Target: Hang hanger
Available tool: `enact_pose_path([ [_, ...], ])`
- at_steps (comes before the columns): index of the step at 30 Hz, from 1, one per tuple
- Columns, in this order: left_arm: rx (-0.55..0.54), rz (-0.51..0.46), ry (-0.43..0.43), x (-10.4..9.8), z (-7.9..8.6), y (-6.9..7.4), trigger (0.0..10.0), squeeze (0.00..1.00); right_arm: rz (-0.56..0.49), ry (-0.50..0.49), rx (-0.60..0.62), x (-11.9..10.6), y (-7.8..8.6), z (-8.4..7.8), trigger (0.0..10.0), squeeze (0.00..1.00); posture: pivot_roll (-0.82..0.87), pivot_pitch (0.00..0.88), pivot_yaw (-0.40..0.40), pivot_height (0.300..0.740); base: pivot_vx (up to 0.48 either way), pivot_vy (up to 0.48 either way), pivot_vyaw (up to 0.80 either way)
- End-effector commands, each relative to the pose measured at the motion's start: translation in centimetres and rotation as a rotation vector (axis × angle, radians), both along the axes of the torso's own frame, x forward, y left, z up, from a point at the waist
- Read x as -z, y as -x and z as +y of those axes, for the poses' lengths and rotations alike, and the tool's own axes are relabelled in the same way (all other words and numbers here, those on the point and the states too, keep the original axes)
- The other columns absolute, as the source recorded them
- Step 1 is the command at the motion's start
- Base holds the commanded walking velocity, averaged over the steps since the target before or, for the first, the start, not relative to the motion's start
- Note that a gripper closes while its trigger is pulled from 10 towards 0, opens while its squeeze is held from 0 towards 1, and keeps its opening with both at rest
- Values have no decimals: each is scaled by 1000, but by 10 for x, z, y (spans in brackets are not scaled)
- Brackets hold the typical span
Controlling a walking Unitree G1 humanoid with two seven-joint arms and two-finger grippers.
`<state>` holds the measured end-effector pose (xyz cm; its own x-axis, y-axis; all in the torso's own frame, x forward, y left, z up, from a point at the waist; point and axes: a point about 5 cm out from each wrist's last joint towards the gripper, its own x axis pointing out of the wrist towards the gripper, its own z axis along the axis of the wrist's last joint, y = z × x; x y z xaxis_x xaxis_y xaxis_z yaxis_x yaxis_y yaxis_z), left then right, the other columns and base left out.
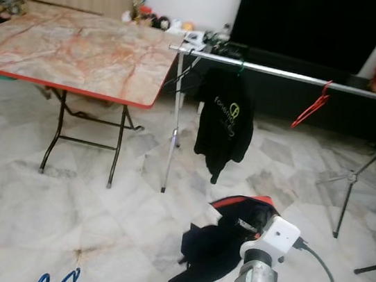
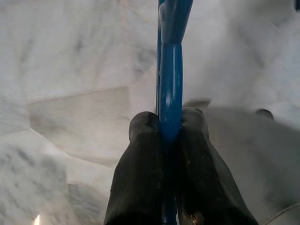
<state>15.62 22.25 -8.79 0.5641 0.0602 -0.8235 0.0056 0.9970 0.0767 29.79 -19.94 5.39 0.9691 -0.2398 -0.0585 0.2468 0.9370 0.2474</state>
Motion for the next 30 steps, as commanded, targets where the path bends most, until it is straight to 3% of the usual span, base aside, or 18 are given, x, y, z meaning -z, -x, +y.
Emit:
enact_pose_path([
  [1,-9,24,-14,1,7,6,10000,0,-42,-4,-18,-10,-7,9,10000,0,112,0,-61,740,0,480,0],
  [10,-4,23,-12,0,6,3,10000,0,-48,19,-14,-13,-9,6,10000,0,107,0,-57,740,0,480,0],
  [18,-39,8,-17,-3,12,-2,10000,0,-72,40,-15,-26,-21,3,10000,0,120,0,-70,740,0,480,0],
  [30,-56,11,-8,-3,11,-3,10000,0,-78,43,-33,-33,-31,10,10000,0,125,0,-76,740,0,480,0],
])
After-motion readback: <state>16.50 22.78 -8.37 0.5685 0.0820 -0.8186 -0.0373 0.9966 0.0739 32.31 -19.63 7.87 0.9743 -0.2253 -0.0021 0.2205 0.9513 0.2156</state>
